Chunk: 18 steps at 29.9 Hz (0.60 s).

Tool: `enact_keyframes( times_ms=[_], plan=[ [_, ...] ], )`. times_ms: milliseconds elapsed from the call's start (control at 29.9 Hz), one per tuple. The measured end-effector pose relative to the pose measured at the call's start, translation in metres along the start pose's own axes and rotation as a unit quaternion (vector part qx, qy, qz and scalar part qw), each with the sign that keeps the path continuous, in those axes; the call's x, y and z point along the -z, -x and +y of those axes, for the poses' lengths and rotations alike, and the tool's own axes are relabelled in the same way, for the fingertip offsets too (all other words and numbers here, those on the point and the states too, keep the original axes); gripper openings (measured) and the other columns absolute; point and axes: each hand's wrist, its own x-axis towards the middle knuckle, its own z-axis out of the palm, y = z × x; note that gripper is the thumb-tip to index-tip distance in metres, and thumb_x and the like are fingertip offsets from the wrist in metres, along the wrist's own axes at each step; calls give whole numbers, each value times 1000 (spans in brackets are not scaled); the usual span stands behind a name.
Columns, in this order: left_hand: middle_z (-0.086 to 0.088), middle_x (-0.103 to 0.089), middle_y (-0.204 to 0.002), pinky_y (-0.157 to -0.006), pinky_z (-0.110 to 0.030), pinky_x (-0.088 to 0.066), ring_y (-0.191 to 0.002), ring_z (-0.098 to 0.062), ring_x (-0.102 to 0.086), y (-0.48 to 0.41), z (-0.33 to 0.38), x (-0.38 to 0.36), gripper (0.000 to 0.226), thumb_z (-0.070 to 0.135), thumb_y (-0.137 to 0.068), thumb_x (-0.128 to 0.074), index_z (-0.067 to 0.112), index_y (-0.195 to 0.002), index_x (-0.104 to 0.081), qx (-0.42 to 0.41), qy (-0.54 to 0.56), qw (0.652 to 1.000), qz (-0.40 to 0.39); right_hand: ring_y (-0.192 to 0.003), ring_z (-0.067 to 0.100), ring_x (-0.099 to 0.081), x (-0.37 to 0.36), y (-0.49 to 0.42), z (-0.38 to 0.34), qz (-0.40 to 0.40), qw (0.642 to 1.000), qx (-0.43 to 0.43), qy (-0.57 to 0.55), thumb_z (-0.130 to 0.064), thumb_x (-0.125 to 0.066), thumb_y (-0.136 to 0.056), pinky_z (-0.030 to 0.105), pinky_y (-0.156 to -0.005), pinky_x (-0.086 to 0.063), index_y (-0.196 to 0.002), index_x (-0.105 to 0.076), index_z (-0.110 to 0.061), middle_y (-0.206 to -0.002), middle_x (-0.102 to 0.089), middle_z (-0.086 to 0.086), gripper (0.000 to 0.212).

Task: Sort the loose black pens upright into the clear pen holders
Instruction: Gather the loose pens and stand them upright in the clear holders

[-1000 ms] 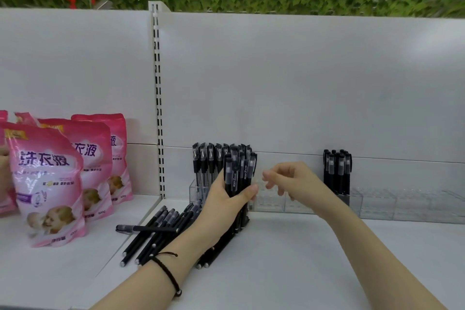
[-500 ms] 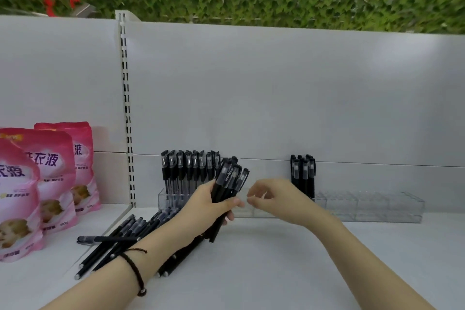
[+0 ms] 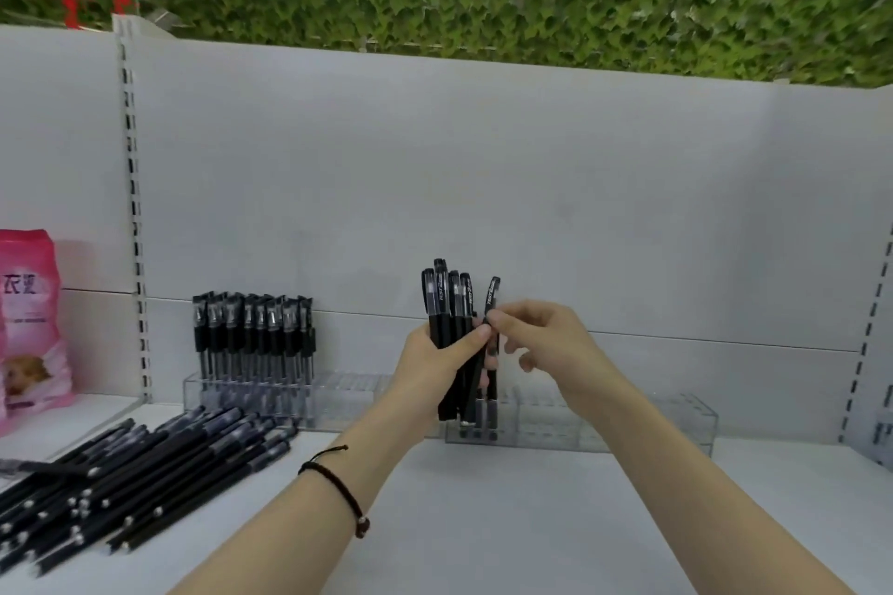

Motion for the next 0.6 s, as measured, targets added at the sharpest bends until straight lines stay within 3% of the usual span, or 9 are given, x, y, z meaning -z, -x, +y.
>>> enact_keyframes(
  times_ms=[134, 234, 368, 468, 602],
  plan=[
    [-11, -71, -82, -59, -31, -56, -68, -20, -69, -1, -12, -12, 26, 13, -90, -66, -2, -110, -62, 9, 25, 1000, 2, -61, 8, -50, 12, -8, 13, -9, 998, -24, -49, -15, -67, -89, 21, -48, -36, -97, -68, -3, -71, -59, 0, 14],
    [-15, -73, -83, -63, -35, -60, -69, -26, -71, 0, -22, -6, 19, 12, -89, -66, 1, -106, -64, 31, 26, 999, 20, -57, 9, -47, 26, -14, 16, 65, 989, -29, -132, -11, -63, -92, 20, -44, -34, -92, -64, -9, -74, -54, 2, 2],
    [-16, -74, -86, -64, -35, -59, -71, -26, -71, -3, -29, 9, 16, 12, -88, -68, 5, -104, -69, 48, 6, 997, 65, -68, 7, -53, 38, -24, 21, 175, 983, 37, -42, -15, -62, -93, 20, -61, -41, -89, -61, -20, -78, -61, -2, 6],
    [-11, -74, -79, -61, -33, -58, -68, -24, -71, -4, -28, 12, 14, 12, -87, -70, 8, -101, -71, 41, 10, 996, 83, -80, 9, -61, 31, -27, 32, 173, 983, 64, -2, -15, -64, -91, 23, -73, -47, -88, -62, -23, -87, -67, -3, 9],
    [-10, -70, -70, -57, -27, -56, -59, -17, -66, -4, -28, 9, 16, 11, -87, -69, 9, -103, -71, 26, -14, 998, 60, -81, 7, -61, 20, -30, 43, 154, 985, 67, 31, -15, -66, -89, 26, -74, -49, -91, -63, -19, -87, -66, -5, 5]
  ],
)
